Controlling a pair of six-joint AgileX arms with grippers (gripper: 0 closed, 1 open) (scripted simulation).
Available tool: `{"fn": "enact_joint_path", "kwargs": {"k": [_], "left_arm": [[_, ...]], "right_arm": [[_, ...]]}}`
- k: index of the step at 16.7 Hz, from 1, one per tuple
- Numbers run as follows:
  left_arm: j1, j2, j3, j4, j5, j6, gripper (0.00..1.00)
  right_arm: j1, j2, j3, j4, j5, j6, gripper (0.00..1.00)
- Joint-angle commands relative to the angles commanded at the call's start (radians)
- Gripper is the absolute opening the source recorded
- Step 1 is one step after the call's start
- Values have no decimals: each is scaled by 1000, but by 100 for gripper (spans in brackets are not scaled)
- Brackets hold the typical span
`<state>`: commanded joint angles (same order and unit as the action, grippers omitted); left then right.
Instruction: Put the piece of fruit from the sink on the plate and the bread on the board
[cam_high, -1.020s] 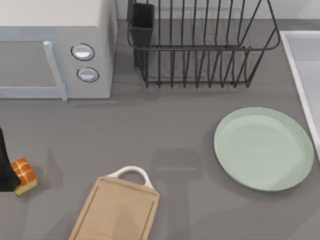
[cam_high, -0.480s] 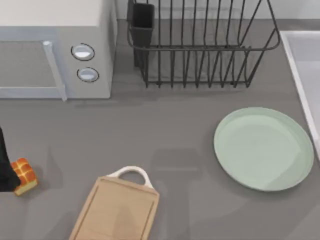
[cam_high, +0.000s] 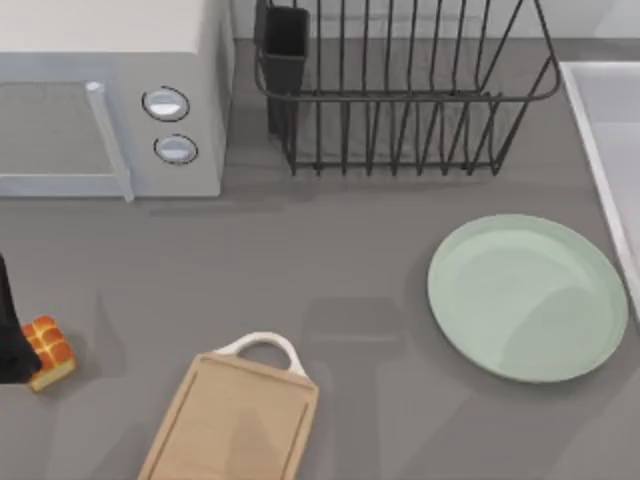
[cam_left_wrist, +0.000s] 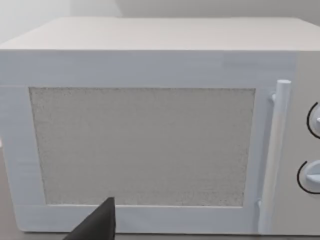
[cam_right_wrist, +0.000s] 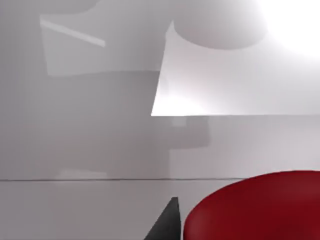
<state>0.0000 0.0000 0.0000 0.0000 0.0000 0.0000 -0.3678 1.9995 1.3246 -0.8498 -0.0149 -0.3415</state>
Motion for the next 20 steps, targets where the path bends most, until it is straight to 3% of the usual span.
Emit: {"fn": "enact_joint_path", "kwargs": {"k": [8, 20], "left_arm": [[0, 0, 0, 0, 0, 0, 100], [0, 0, 0, 0, 0, 0, 100]], "right_arm": [[52, -35, 46, -24, 2, 53, 0], [480, -70, 222, -267, 13, 474, 0]]}}
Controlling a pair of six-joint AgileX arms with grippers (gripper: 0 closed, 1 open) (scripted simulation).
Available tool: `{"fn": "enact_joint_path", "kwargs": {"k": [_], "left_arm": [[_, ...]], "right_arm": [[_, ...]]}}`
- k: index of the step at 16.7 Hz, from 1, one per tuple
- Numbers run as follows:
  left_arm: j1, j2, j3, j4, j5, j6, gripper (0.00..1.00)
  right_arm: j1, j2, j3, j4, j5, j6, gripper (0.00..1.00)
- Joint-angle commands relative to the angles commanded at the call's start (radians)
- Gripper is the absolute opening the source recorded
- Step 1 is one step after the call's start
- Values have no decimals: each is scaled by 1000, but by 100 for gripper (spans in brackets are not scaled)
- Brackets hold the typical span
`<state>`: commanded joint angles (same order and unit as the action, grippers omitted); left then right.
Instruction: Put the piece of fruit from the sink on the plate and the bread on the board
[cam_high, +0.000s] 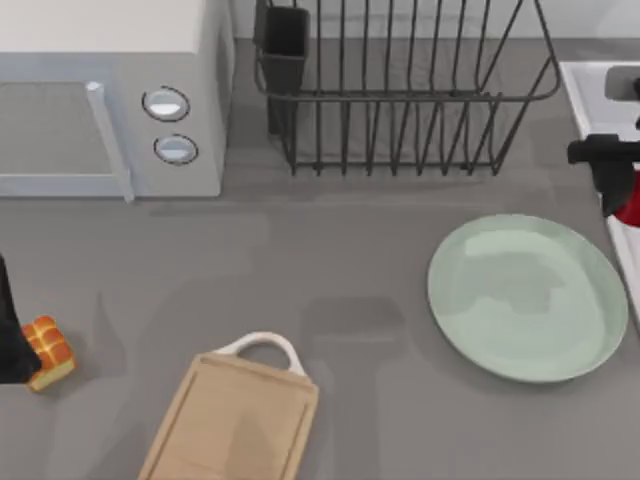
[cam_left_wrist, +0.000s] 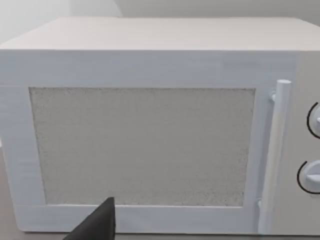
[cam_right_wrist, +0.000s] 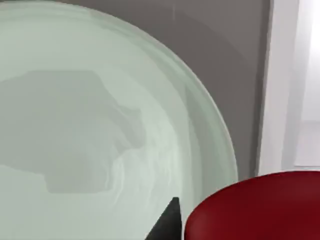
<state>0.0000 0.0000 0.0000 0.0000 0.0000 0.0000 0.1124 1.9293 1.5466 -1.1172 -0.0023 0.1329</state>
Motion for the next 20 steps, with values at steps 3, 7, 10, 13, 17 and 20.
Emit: {"fn": "enact_joint_path", "kwargs": {"k": [3, 7, 10, 13, 17, 20], "left_arm": [[0, 0, 0, 0, 0, 0, 100], [0, 0, 0, 0, 0, 0, 100], [0, 0, 0, 0, 0, 0, 100], [0, 0, 0, 0, 0, 0, 100], [0, 0, 0, 0, 0, 0, 100], [0, 0, 0, 0, 0, 0, 100]], "right_arm": [[108, 3, 37, -63, 2, 106, 0], [213, 7, 72, -124, 3, 209, 0], [247, 9, 83, -144, 3, 242, 0], [248, 9, 83, -145, 3, 244, 0], [248, 9, 83, -145, 3, 244, 15], [248, 9, 83, -145, 3, 244, 38]]}}
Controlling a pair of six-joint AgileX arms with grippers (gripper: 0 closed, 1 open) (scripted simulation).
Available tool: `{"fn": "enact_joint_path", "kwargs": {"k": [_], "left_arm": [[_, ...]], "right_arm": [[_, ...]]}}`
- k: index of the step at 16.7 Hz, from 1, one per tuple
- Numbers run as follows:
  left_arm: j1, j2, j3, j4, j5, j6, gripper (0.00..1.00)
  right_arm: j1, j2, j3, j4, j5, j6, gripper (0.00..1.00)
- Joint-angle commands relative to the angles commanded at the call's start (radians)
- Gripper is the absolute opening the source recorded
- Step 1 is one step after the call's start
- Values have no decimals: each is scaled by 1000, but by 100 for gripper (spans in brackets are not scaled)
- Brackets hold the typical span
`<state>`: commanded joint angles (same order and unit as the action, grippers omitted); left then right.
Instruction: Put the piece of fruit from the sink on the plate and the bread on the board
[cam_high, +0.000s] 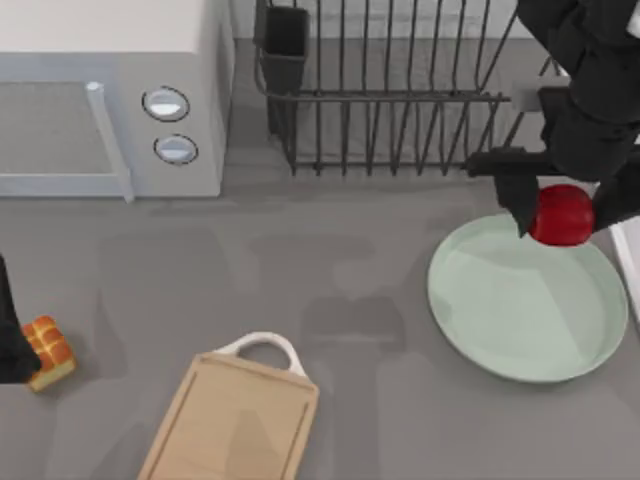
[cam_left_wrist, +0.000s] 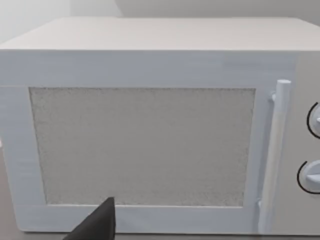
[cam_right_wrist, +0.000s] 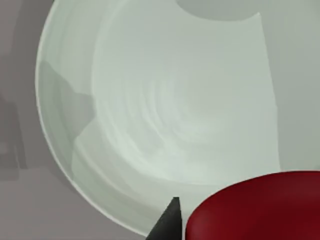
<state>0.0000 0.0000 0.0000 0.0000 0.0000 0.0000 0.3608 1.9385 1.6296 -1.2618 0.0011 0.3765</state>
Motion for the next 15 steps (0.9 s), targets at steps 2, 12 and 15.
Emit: {"fn": "enact_joint_path", "kwargs": {"k": [2, 12, 15], "left_arm": [[0, 0, 0, 0, 0, 0, 100], [0, 0, 0, 0, 0, 0, 100], [0, 0, 0, 0, 0, 0, 100]], "right_arm": [[0, 0, 0, 0, 0, 0, 53], [0, 0, 0, 0, 0, 0, 100], [0, 0, 0, 0, 0, 0, 100]]}}
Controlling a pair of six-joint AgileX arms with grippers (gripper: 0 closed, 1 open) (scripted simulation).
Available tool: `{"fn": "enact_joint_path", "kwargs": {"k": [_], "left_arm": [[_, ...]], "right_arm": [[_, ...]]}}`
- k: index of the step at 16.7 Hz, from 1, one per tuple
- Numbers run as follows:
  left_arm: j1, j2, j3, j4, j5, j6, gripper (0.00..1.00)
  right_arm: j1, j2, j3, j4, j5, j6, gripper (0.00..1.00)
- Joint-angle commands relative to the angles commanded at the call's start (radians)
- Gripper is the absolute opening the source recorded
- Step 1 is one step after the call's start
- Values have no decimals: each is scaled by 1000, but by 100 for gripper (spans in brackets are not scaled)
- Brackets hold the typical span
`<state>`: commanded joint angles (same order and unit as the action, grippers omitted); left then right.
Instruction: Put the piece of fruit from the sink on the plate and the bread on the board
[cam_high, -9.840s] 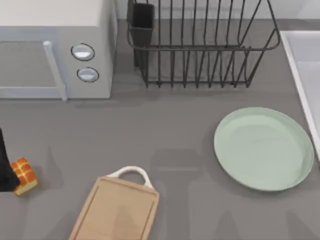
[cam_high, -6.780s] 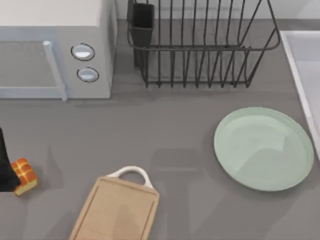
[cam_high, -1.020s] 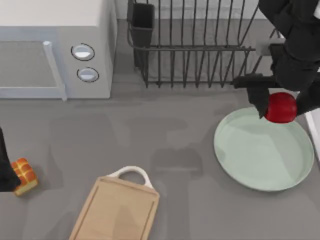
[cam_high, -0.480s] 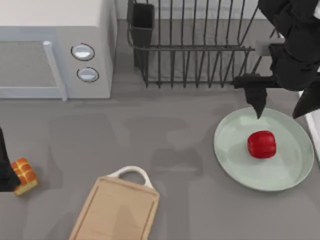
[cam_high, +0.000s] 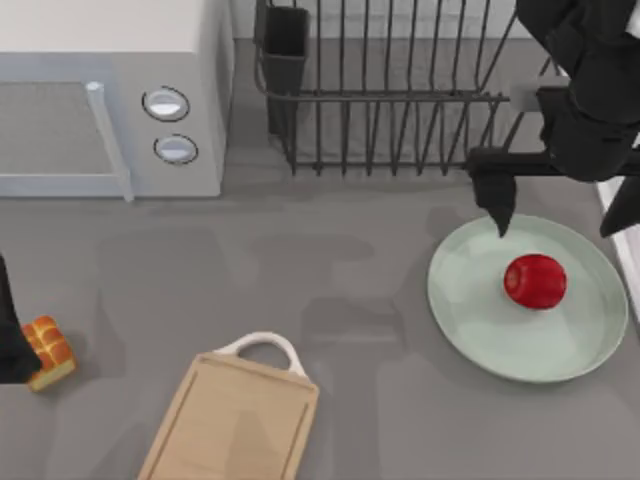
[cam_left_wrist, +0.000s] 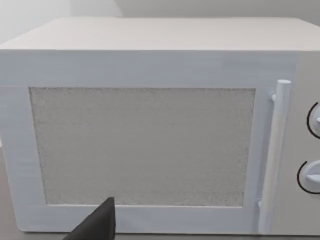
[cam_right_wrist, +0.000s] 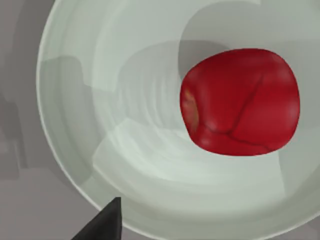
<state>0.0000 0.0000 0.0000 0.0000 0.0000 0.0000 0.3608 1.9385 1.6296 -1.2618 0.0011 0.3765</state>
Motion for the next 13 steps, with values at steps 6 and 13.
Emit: {"fn": "enact_joint_path", "kwargs": {"k": [6, 13], "left_arm": [[0, 0, 0, 0, 0, 0, 100], [0, 0, 0, 0, 0, 0, 100]], "right_arm": [[-14, -61, -49, 41, 0, -12, 100], [-100, -537, -447, 345, 0, -103, 100]]}}
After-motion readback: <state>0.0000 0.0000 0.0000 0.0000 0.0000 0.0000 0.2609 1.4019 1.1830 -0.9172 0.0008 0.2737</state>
